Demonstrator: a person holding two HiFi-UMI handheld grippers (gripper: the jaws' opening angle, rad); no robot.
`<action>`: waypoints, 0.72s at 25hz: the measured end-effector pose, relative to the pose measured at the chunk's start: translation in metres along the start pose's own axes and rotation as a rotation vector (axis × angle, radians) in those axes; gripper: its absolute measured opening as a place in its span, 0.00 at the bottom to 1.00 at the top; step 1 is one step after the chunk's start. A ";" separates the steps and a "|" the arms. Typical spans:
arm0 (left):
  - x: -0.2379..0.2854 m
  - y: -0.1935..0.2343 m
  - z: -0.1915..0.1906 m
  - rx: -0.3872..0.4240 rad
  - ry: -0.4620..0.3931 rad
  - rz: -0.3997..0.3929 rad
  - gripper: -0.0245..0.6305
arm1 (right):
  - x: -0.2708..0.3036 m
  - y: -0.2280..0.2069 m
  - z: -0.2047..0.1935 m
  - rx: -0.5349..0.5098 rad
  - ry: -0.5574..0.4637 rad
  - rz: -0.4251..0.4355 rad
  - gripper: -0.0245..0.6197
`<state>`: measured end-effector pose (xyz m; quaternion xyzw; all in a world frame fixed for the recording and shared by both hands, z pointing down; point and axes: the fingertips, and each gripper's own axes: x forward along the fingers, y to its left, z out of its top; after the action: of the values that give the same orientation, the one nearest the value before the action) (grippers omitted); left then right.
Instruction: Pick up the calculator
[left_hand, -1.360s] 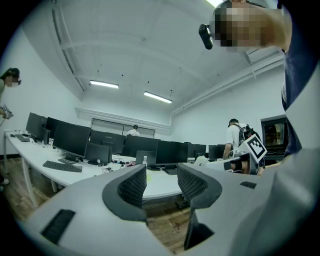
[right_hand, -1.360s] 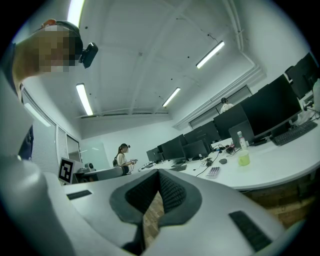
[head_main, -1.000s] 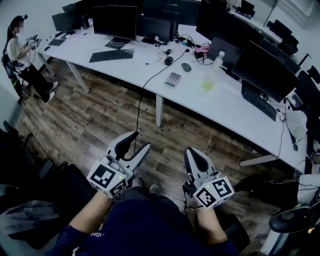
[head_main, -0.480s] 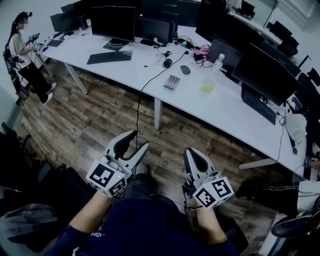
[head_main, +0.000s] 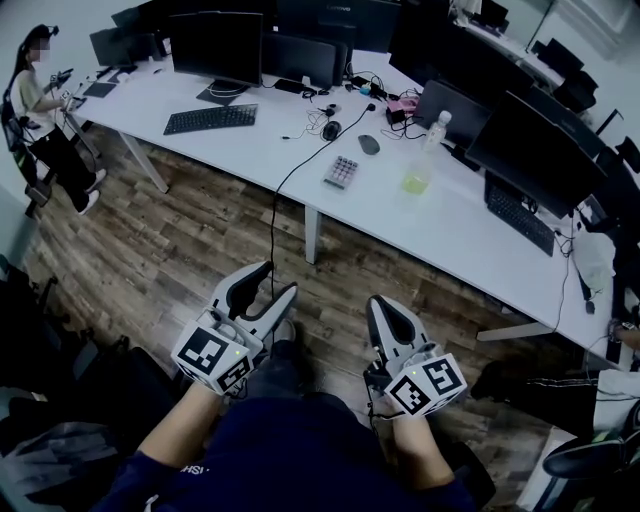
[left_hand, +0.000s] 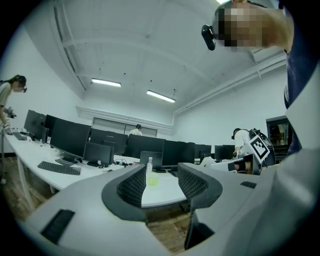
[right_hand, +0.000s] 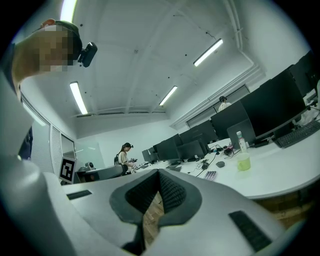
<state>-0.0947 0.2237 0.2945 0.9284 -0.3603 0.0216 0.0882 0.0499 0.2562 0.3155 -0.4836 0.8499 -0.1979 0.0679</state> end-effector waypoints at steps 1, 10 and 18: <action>0.004 0.004 0.000 -0.002 0.003 -0.003 0.37 | 0.005 -0.003 0.000 0.002 0.002 -0.002 0.05; 0.042 0.050 -0.001 -0.024 0.020 -0.026 0.37 | 0.057 -0.027 0.006 0.012 0.017 -0.023 0.05; 0.070 0.098 0.000 -0.045 0.042 -0.045 0.37 | 0.110 -0.041 0.011 0.021 0.040 -0.043 0.05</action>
<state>-0.1085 0.1061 0.3162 0.9334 -0.3378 0.0309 0.1171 0.0286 0.1412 0.3304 -0.4970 0.8383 -0.2179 0.0516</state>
